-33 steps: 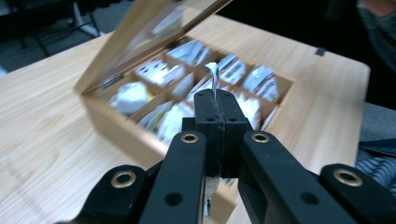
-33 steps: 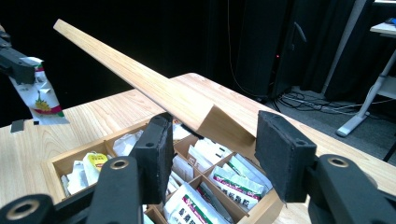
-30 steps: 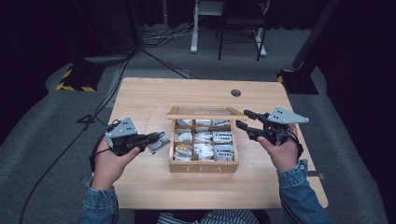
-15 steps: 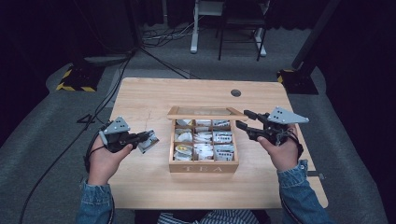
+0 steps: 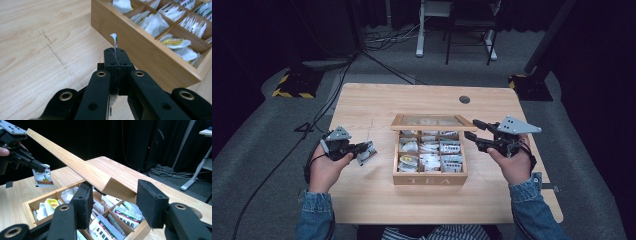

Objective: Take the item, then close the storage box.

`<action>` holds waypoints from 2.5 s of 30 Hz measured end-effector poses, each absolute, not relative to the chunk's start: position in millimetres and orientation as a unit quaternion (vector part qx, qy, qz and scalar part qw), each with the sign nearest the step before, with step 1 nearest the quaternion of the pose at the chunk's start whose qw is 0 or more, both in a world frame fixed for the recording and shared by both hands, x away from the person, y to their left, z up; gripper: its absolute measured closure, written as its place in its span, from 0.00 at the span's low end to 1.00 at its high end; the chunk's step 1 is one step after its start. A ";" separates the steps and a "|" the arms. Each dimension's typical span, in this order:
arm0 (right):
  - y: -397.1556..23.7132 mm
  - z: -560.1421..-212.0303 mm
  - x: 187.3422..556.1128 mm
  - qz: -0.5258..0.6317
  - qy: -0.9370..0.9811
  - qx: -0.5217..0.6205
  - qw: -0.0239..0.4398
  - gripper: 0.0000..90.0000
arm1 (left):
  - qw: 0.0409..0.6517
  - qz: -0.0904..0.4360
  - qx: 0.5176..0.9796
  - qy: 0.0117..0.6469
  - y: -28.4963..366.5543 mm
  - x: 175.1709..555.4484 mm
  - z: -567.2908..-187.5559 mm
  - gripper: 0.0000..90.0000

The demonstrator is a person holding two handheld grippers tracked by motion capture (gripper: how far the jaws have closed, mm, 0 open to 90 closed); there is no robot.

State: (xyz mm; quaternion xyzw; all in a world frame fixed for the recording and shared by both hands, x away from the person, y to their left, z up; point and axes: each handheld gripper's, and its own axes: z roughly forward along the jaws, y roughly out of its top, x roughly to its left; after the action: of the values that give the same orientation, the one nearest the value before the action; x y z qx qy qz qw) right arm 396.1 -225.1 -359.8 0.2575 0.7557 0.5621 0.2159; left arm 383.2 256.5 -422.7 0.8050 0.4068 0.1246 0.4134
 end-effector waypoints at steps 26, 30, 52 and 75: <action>-225.9 -362.5 393.4 0.560 0.758 0.259 0.211 0.54 | 0.411 0.124 0.789 0.439 262.1 405.0 -451.7 0.61; -225.9 -362.4 393.5 0.560 0.759 0.258 0.212 0.54 | 0.415 0.142 0.781 0.446 264.1 403.9 -446.6 0.42; -225.4 -362.0 391.1 0.551 0.765 0.262 0.209 0.54 | 0.421 0.160 0.791 0.415 254.7 391.1 -417.9 0.35; -224.9 -361.5 380.7 0.503 0.797 0.292 0.164 0.54 | 0.423 0.169 0.781 0.427 266.8 384.8 -414.7 0.35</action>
State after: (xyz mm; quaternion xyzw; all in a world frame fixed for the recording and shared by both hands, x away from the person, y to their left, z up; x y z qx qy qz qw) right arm 380.7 -224.9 -361.5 0.2922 0.7969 0.5026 0.1643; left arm 384.8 266.8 -414.7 0.7809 0.4273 0.1689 0.4233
